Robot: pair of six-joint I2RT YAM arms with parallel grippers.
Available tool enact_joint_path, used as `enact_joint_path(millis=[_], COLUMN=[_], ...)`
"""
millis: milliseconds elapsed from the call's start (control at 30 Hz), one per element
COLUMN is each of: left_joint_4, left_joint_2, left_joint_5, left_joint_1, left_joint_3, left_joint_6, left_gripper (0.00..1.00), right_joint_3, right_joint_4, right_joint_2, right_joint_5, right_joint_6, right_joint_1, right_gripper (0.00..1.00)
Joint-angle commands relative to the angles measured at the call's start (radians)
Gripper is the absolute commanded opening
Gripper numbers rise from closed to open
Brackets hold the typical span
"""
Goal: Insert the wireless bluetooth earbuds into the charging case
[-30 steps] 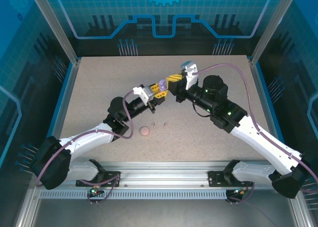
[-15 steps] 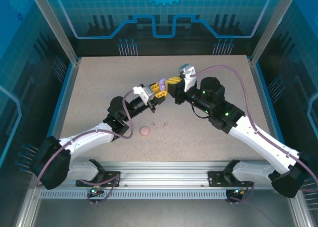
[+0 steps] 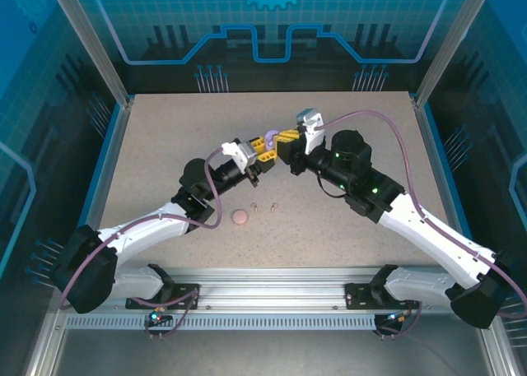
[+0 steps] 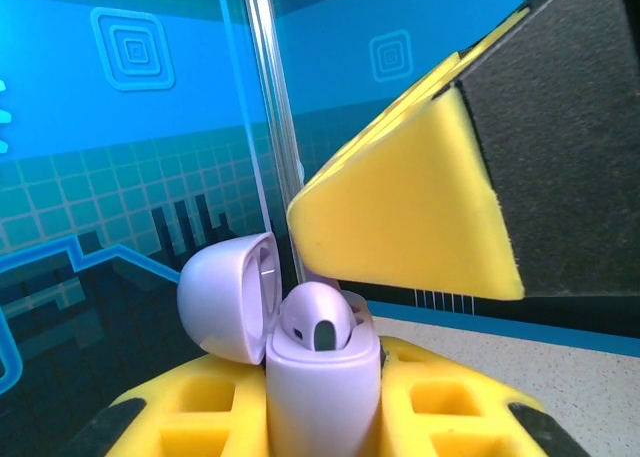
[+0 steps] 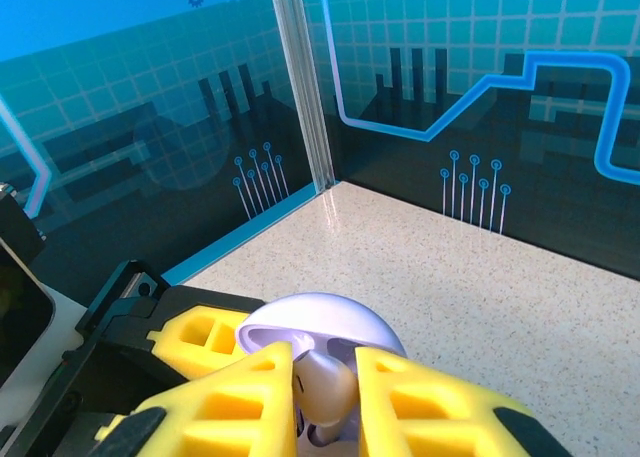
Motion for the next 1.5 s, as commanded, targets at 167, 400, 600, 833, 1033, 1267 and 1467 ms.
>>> enact_joint_path(millis=[167, 400, 600, 833, 1033, 1267, 1467], left_joint_4=[0.051, 0.049, 0.057, 0.051, 0.048, 0.036, 0.035], left_joint_2=[0.007, 0.01, 0.015, 0.014, 0.01, 0.006, 0.005], left_joint_5=[0.002, 0.003, 0.004, 0.003, 0.002, 0.001, 0.002], left_joint_1=[-0.006, -0.007, -0.008, -0.006, -0.007, -0.007, -0.007], left_joint_3=[0.046, 0.046, 0.044, 0.042, 0.044, 0.051, 0.053], left_joint_6=[-0.011, -0.011, -0.016, -0.014, -0.011, -0.005, -0.004], left_gripper=[0.0, 0.0, 0.0, 0.0, 0.0, 0.0, 0.0], right_joint_3=[0.013, 0.018, 0.001, 0.131, 0.209, 0.215, 0.219], right_joint_4=[-0.014, -0.021, -0.045, -0.273, -0.398, -0.426, -0.429], right_joint_2=[-0.027, -0.097, -0.167, -0.098, -0.018, 0.011, 0.031], right_joint_5=[0.061, 0.07, 0.033, -0.001, -0.07, -0.105, -0.099], right_joint_6=[0.026, 0.074, 0.161, 0.186, 0.163, 0.148, 0.14], right_joint_1=[0.003, -0.031, -0.09, -0.124, -0.114, -0.101, -0.097], right_gripper=[0.42, 0.71, 0.8, 0.8, 0.85, 0.87, 0.87])
